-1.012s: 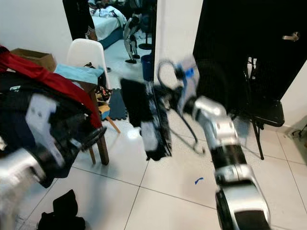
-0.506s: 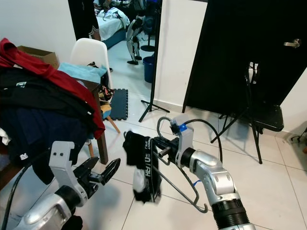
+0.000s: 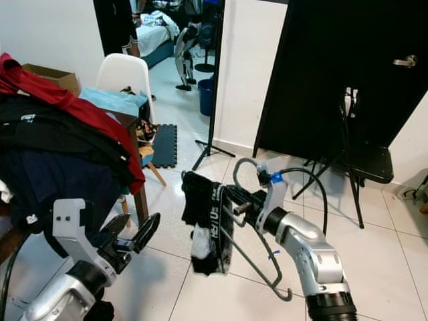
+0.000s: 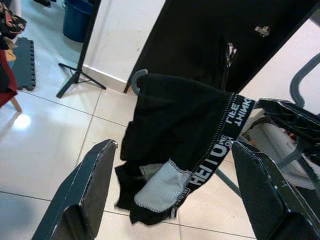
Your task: Hang hanger
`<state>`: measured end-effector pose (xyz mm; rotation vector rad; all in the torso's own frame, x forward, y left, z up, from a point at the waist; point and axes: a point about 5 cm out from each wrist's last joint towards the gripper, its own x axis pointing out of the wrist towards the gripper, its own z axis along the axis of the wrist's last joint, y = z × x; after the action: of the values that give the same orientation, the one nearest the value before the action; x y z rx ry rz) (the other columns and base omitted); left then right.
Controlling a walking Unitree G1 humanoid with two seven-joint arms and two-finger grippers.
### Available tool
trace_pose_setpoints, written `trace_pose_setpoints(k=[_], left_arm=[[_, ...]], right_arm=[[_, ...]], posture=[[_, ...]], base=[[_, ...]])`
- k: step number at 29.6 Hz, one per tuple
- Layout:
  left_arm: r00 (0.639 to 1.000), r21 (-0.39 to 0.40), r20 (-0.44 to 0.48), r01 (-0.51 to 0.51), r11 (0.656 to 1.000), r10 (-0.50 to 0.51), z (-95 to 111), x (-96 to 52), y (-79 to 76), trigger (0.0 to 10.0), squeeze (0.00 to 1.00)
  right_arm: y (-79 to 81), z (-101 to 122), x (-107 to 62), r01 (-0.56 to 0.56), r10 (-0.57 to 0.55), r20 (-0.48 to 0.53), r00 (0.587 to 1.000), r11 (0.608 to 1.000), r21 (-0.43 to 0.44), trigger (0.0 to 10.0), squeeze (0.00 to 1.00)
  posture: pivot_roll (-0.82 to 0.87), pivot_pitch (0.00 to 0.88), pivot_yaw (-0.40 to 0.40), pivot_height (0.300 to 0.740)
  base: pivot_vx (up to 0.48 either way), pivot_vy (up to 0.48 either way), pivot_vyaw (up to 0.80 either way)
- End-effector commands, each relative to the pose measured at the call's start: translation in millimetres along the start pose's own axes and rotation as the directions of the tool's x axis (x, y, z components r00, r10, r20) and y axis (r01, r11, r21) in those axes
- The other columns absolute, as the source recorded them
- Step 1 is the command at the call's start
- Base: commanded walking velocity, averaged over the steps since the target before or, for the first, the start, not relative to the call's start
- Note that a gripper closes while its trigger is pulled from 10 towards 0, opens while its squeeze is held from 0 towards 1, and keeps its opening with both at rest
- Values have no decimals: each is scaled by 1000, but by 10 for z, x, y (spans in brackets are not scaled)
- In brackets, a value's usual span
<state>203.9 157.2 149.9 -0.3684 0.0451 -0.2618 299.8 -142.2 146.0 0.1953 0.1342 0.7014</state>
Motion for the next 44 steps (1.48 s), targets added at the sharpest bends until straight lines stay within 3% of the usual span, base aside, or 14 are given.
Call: trace_pose_setpoints(k=[1, 7, 18, 44], left_arm=[[1000, -54, -19, 23, 998, -24, -49, 9, -3, 10000, 0], [996, -94, -38, 76, 993, -80, -47, 49, -16, 10000, 0], [998, -85, -49, 41, 996, -45, -50, 87, 1, 10000, 0], [996, -109, -43, 69, 992, -74, -4, 89, 16, 10000, 0]], right_arm=[[-9, 63, -7, 11, -11, 29, 1000, 1000, 13, 10000, 0], [-3, 117, 28, 7, -8, 46, 999, 1000, 11, 10000, 0], [-8, 136, 8, 23, -24, 51, 998, 1000, 19, 10000, 0], [11, 128, 36, 14, -15, 43, 999, 1000, 26, 10000, 0]], posture=[[17, 0, -89, 740], [18, 0, -86, 740], [17, 0, -82, 740], [19, 0, -74, 740]], base=[[0, 0, 0], [0, 0, 0], [0, 0, 0], [0, 0, 0]])
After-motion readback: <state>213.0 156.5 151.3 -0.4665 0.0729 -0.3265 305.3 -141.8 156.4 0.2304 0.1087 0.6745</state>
